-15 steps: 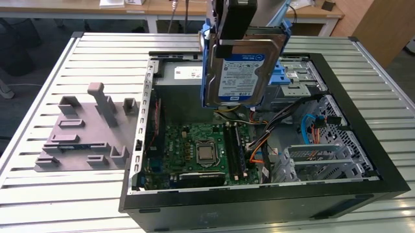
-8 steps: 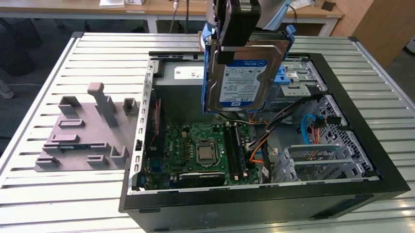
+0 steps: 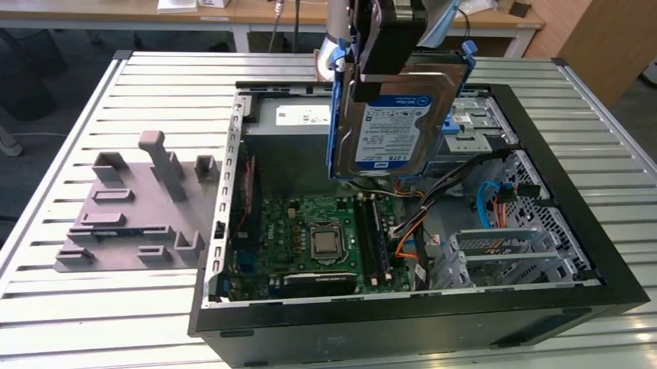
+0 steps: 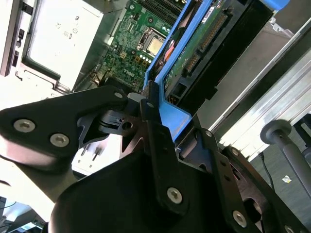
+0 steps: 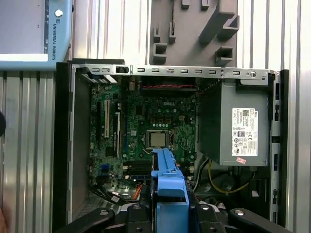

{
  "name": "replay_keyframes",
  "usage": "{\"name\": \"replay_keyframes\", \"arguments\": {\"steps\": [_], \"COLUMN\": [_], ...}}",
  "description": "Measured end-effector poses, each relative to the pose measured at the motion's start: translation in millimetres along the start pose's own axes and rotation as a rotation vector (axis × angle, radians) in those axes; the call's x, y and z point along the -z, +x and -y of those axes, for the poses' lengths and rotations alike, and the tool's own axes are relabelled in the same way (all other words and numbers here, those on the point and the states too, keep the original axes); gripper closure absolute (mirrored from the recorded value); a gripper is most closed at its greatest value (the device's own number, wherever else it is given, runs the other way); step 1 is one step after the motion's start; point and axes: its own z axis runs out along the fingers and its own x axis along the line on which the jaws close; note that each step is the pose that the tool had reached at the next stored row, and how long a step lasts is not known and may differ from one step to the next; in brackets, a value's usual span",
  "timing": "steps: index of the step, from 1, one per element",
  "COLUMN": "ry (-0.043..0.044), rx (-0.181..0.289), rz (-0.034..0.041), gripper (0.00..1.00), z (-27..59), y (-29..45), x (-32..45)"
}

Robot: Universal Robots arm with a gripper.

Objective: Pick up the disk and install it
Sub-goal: 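Insert the disk into the insertion slot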

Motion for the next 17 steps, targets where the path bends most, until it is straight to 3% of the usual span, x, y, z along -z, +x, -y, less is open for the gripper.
{"name": "replay_keyframes", "arguments": {"steps": [5,13,17], "ry": [-0.0001,0.0001,0.0001], "rx": [0.000,-0.001,-0.001], "rz": [-0.0002,0.0001,-0.0001], "gripper": [0.64,0.64,0.64], "z": [0.2,0.8,12.5], "y": [2.1,21.6,23.2], "x": [0.0,-1.4,-2.5]}}
